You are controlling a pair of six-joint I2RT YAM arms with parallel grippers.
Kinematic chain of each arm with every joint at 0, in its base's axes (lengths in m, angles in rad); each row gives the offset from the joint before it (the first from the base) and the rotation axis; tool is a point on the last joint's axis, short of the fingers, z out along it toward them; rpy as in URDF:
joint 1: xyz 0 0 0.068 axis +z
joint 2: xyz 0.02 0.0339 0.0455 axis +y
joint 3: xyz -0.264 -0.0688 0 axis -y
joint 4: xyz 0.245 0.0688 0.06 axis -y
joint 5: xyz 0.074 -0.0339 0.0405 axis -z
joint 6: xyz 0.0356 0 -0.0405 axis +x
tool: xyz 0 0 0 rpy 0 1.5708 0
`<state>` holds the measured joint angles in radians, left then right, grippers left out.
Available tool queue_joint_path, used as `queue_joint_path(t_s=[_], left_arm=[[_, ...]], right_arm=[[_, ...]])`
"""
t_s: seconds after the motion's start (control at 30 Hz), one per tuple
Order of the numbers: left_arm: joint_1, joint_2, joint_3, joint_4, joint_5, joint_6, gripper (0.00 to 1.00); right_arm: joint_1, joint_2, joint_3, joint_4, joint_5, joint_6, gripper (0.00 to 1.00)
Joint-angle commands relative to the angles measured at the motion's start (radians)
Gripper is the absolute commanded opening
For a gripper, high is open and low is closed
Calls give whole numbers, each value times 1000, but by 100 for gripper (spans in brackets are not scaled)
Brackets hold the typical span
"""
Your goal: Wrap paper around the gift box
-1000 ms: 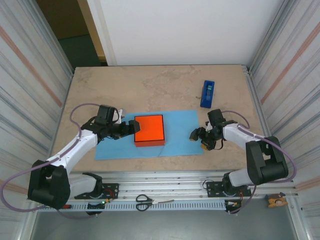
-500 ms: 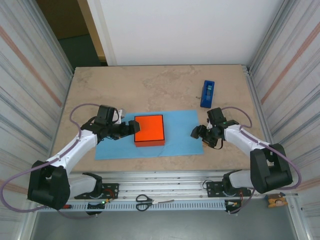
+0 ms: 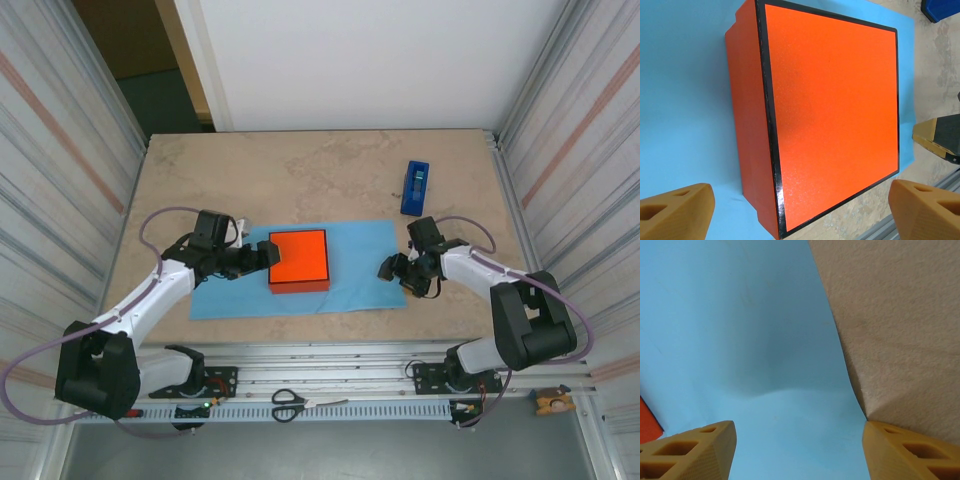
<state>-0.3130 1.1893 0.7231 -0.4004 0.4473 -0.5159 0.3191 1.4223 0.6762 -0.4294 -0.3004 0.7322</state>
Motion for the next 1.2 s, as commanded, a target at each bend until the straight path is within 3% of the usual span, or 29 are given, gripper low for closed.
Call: queue_joint_path(t_s=[0.0, 0.27, 0.47, 0.7, 0.93, 1.17], left_arm=[[9, -16, -11, -23, -2, 21, 90], [9, -15, -13, -24, -1, 20, 90], [10, -14, -13, -25, 2, 19, 90], [9, -40, -17, -45, -12, 21, 90], [13, -41, -21, -36, -19, 15, 90], [12, -27, -14, -30, -12, 17, 90]], right_arm=[[40, 37, 20, 65, -69, 22, 67], [45, 39, 56, 200, -189, 46, 72], [17, 70, 83, 302, -268, 40, 82], [-15, 28, 192, -137, 57, -78, 82], [3, -141, -22, -157, 57, 40, 78], [52, -169, -117, -110, 47, 125, 74]])
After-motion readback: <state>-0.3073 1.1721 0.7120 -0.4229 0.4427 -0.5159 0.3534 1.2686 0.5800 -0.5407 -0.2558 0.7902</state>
